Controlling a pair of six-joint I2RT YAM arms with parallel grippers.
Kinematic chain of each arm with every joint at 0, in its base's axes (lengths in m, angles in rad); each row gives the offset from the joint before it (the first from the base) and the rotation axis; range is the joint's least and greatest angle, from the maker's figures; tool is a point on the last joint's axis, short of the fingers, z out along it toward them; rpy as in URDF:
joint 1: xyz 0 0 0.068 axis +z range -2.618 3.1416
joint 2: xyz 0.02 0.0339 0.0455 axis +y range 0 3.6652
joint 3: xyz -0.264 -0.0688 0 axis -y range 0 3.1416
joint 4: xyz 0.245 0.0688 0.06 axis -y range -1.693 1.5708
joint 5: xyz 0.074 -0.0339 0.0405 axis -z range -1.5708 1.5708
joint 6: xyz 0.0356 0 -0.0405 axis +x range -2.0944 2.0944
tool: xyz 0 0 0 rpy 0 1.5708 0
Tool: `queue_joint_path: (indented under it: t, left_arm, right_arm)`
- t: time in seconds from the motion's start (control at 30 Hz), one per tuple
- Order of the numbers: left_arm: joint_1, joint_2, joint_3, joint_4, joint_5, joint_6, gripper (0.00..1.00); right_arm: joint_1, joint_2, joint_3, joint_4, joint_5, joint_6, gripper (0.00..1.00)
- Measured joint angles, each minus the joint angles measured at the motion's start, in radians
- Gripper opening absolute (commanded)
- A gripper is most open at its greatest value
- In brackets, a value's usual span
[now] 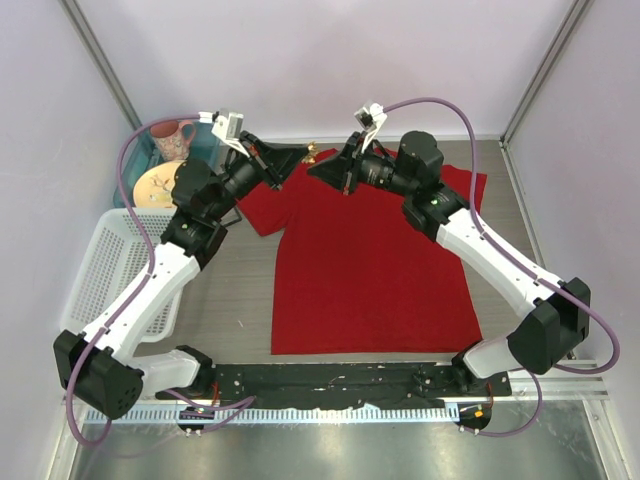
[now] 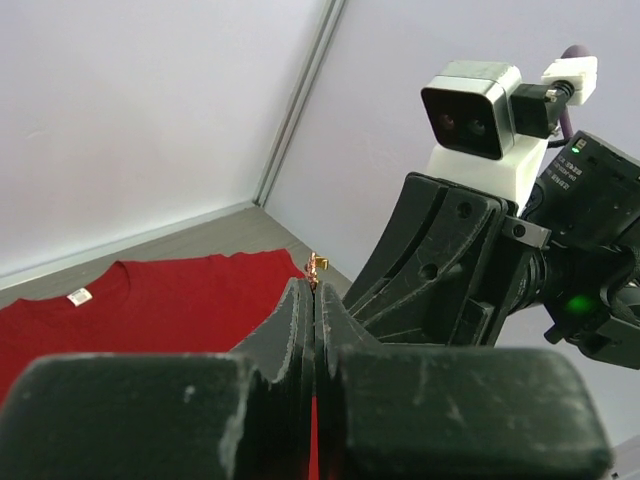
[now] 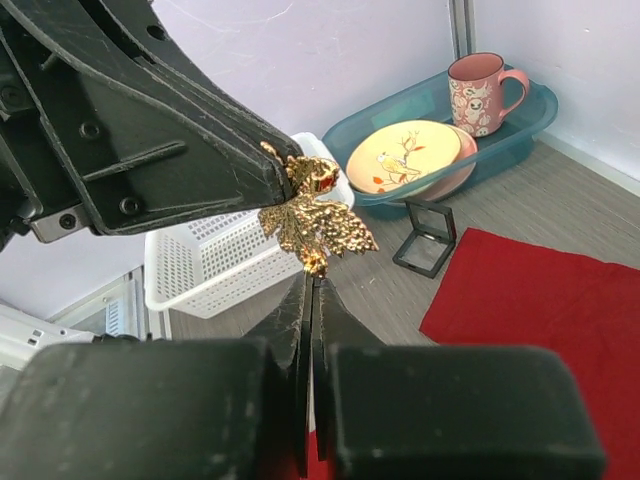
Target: Pin the brooch onto the clothing
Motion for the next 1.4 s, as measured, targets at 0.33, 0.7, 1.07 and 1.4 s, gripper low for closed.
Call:
queue_joint_path:
  t: [0.33,0.7,1.07,1.4]
  left_arm:
    - [0.050,-0.010,-0.009,-0.128,0.006,-0.026,0.62]
    - [0.267,0.042,0.249,-0.697,0.257,0.169,0.73]
    - [0.177,0.082,0.166,-0.800,0.625,0.261,0.62]
    - [0.084,0.095,0.097,-0.729,0.609,0.183,0.49]
  right_arm:
    - [-0.003,0.000,0.041,-0.126,0.023,-0.174,0.01]
    - [-0.004,-0.003,0.225,-0.676,-0.012,-0.612,0.01]
    - [0.064,0.085,0.311,-0.997,-0.072,-0.812,0.01]
    - [0.113,0.091,0.312,-1.046,-0.081,-0.857,0.01]
